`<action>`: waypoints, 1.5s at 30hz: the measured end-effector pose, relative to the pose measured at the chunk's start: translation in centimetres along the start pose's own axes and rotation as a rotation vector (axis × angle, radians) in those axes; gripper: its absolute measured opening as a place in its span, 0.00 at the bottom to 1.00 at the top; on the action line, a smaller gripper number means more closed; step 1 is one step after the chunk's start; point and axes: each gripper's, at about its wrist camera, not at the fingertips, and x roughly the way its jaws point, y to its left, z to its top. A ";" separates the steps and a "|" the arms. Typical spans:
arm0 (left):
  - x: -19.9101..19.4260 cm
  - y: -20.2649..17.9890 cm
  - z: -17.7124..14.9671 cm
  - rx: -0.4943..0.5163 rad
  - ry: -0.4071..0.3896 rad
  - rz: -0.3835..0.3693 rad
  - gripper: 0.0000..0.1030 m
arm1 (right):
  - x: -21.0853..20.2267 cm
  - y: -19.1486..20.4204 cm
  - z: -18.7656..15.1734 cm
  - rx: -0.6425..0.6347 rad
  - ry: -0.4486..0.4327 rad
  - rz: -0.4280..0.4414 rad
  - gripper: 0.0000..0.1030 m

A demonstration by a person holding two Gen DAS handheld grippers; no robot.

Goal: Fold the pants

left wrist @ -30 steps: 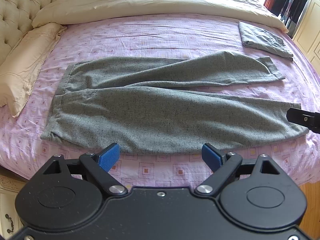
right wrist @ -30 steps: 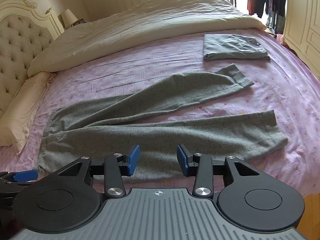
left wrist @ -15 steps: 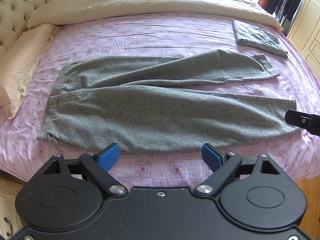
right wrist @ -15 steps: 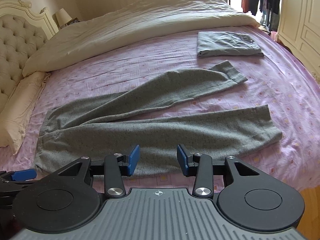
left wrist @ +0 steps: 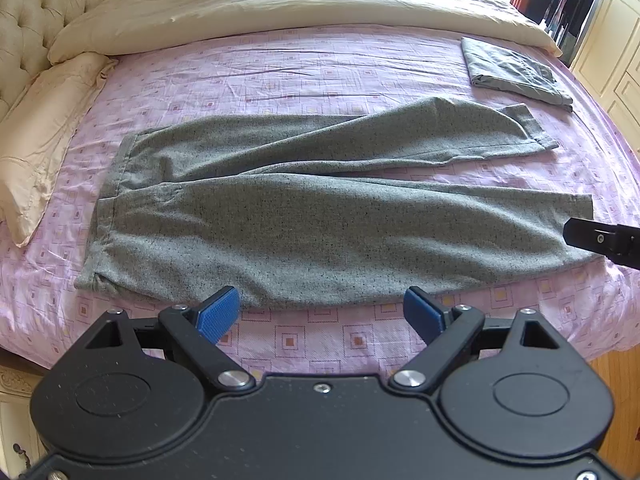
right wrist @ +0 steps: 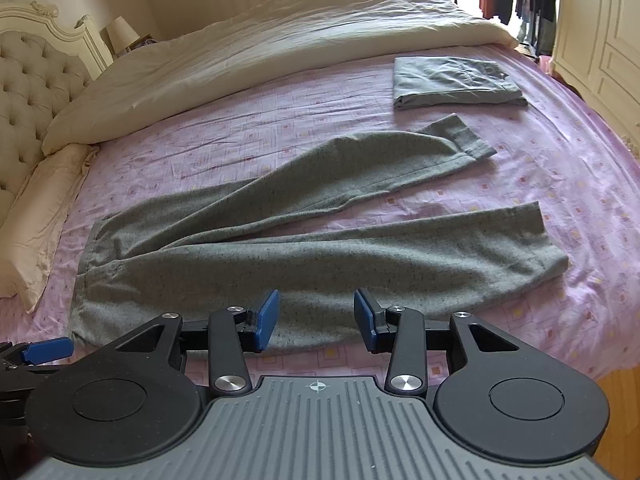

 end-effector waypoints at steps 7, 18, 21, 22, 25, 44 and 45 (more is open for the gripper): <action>0.1 0.1 0.1 0.001 0.000 -0.002 0.87 | 0.3 0.3 0.1 0.006 -0.002 0.001 0.39; 0.4 0.6 0.8 0.005 0.003 -0.007 0.87 | 0.9 0.7 0.3 0.019 0.002 0.004 0.39; 0.7 0.8 1.1 0.007 0.006 -0.011 0.87 | 1.1 0.8 0.4 0.017 0.006 0.003 0.39; 0.8 0.8 1.1 0.008 0.007 -0.013 0.87 | 1.1 0.9 0.4 0.016 0.007 0.002 0.39; 1.1 0.8 1.1 0.007 0.010 -0.020 0.87 | 1.4 0.9 0.4 0.016 0.011 0.000 0.39; 5.5 -1.0 4.7 -0.011 0.050 -0.029 0.71 | 6.3 -3.4 3.3 -0.025 0.043 -0.062 0.39; 5.9 -1.0 5.2 -0.016 0.048 -0.024 0.71 | 6.9 -4.1 3.8 -0.027 0.046 -0.063 0.39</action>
